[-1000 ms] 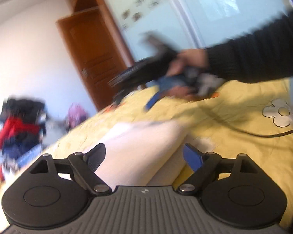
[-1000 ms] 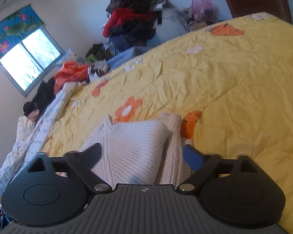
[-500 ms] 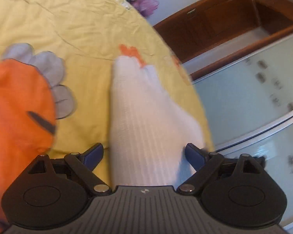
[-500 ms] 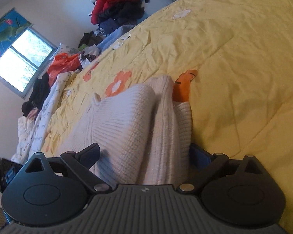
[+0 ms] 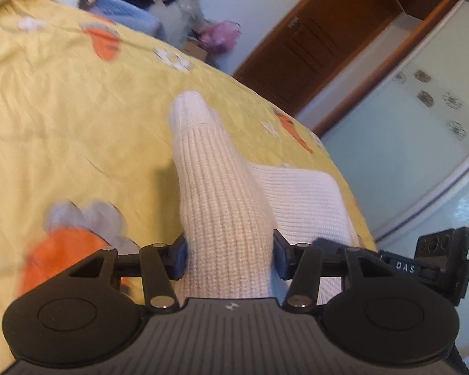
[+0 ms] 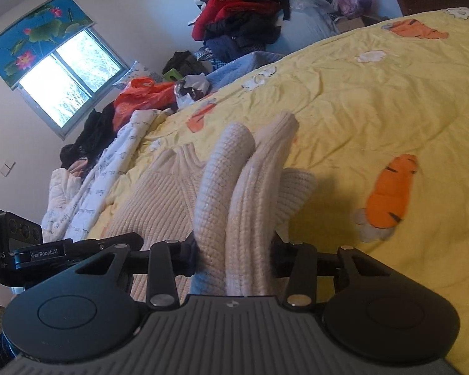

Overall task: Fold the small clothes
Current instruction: 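Lay the sleeves down and open both grippers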

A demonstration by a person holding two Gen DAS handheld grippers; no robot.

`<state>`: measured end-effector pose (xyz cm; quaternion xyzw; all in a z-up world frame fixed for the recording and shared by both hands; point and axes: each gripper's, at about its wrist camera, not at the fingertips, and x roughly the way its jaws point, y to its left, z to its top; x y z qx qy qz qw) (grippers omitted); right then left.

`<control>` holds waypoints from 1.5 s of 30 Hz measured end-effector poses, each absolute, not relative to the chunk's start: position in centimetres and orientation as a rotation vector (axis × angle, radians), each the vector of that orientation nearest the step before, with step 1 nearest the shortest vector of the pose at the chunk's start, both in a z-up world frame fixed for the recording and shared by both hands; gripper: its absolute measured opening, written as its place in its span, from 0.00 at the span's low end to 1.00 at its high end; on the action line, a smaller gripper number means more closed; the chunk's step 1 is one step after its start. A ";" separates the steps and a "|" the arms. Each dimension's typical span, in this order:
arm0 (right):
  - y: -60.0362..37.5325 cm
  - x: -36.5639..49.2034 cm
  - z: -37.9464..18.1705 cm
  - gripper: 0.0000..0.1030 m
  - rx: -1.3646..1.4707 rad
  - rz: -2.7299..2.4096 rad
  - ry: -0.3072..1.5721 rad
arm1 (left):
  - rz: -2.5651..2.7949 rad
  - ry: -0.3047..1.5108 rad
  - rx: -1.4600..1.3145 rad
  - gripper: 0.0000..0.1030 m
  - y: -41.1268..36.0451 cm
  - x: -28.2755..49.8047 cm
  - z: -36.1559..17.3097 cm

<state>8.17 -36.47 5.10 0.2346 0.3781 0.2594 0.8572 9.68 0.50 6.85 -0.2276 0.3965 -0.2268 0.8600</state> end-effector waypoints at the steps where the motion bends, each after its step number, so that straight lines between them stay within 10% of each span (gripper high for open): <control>1: -35.5 9.1 4.9 0.42 0.514 0.557 0.799 | -0.445 0.835 -0.470 0.50 1.4 10.4 7.1; 7: -31.0 13.4 1.9 0.46 0.575 0.517 0.833 | -0.284 0.894 -0.470 0.63 4.9 12.3 3.3; 10: -31.4 13.8 -0.1 0.78 0.565 0.452 0.860 | -0.292 0.824 -0.507 0.73 5.9 10.4 2.3; 17: -35.9 7.4 1.3 1.00 0.655 0.569 0.803 | -0.467 0.815 -0.689 0.82 8.7 3.8 1.4; 22: -34.8 6.0 -0.1 0.89 0.664 0.632 0.936 | -0.486 0.880 -0.784 0.80 7.9 3.5 -0.6; 30: -32.6 5.5 2.0 0.57 0.485 0.701 0.915 | -0.470 0.843 -0.620 0.51 6.4 1.5 3.7; 35: -33.4 2.6 1.2 0.57 0.435 0.701 0.948 | -0.457 0.867 -0.433 0.59 4.8 -0.5 2.4; 39: -35.4 2.3 -0.5 0.78 0.593 0.652 0.946 | -0.434 0.840 -0.440 0.62 6.1 -1.8 3.5; 45: -39.1 3.8 4.6 0.79 0.669 0.531 0.748 | -0.401 0.522 -0.107 0.68 5.3 -5.5 9.9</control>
